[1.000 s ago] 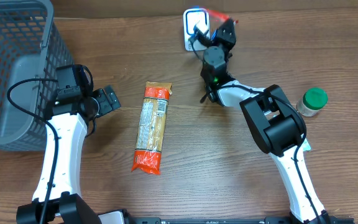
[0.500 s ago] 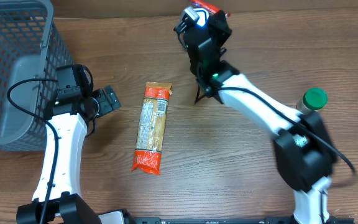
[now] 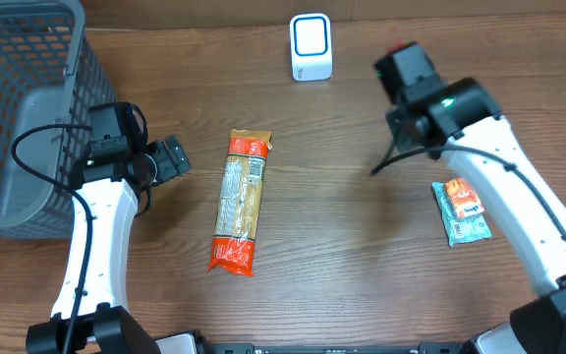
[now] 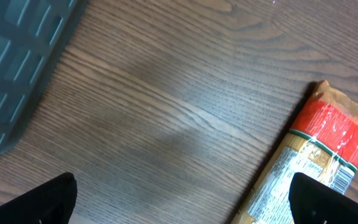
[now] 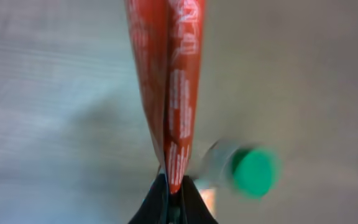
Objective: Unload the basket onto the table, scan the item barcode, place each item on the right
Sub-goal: 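Carry the red sachet right and set it beside the mint-green pack, then move the left gripper to the spaghetti pack and grasp it, then lift the spaghetti pack with the left gripper, then carry the spaghetti pack forward toward the white scanner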
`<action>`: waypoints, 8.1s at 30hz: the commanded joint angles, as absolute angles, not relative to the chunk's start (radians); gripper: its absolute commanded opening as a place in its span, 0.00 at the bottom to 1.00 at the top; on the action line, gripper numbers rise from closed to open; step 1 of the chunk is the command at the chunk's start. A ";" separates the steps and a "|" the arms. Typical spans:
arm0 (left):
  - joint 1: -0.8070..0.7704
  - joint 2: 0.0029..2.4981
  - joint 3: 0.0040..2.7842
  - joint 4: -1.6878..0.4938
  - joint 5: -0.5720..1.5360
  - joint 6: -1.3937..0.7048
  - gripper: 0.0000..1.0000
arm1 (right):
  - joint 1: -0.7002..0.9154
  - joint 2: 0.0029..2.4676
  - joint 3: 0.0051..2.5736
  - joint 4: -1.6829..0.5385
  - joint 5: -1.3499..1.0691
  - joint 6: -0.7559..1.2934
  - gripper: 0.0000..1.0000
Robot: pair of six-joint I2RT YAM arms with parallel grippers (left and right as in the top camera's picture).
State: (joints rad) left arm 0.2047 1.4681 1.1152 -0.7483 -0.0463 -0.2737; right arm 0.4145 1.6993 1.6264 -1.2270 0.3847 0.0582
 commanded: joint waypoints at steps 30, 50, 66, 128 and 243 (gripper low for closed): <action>0.202 1.451 1.121 -0.748 -0.055 -0.258 1.00 | 0.364 1.700 1.021 -0.905 0.190 0.240 0.07; 0.202 1.451 1.121 -0.748 -0.055 -0.258 1.00 | 0.374 1.700 1.021 -0.702 -0.155 0.432 0.49; 0.202 1.451 1.121 -0.748 -0.055 -0.258 1.00 | 0.711 1.700 1.021 -0.300 -0.222 0.595 1.00; -0.171 1.663 0.942 -0.716 -0.001 -0.126 0.96 | 0.083 1.401 1.067 -0.859 -0.023 0.650 1.00; -0.263 1.793 1.168 -0.862 0.001 0.170 0.04 | 0.083 1.401 1.067 -0.859 -0.023 0.650 1.00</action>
State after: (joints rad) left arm -0.2558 1.7634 1.0657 -0.7666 0.0834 0.1787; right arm 0.0849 1.4036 1.0565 -0.8612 -0.0265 0.6544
